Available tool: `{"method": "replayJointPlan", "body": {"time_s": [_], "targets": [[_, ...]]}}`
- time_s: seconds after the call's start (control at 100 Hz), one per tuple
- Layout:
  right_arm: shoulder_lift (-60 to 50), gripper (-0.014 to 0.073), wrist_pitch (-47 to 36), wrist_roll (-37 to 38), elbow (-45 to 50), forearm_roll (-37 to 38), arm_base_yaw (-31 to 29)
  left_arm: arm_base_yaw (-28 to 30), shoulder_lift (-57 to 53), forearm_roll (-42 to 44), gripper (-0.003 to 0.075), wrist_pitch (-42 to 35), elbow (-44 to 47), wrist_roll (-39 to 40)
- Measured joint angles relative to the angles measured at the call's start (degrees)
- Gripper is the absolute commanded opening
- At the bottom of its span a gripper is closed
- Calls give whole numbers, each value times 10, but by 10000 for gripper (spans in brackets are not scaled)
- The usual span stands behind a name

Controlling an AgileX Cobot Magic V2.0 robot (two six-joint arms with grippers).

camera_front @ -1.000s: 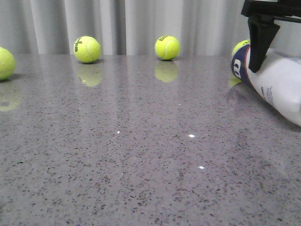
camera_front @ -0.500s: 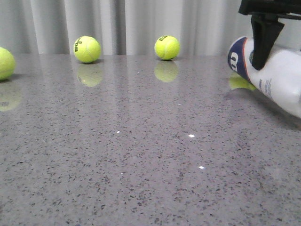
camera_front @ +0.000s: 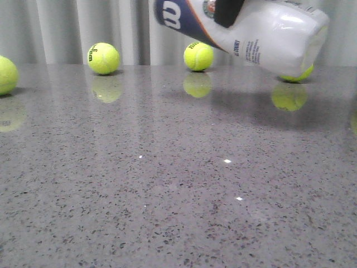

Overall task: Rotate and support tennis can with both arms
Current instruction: 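Lower the right gripper over the lying can and grasp its middle, then rotate the can with the right gripper to lie straight across the table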

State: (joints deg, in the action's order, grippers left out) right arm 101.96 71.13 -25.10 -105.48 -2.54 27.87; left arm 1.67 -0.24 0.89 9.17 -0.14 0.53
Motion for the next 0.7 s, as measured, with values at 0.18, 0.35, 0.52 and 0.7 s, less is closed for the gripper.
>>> {"method": "replayJointPlan", "body": {"time_s": [0.18, 0.35, 0.52, 0.7], "targets": [[33, 358, 1, -157, -14, -2, 40, 0, 0, 0, -21, 0, 0, 0], [58, 358, 1, -277, -14, -13, 59, 0, 0, 0, -20, 0, 0, 0], [80, 358, 1, -311, -14, -30, 71, 0, 0, 0, -21, 0, 0, 0], [105, 358, 0, -313, -15, -32, 77, 0, 0, 0, -20, 0, 0, 0]]}}
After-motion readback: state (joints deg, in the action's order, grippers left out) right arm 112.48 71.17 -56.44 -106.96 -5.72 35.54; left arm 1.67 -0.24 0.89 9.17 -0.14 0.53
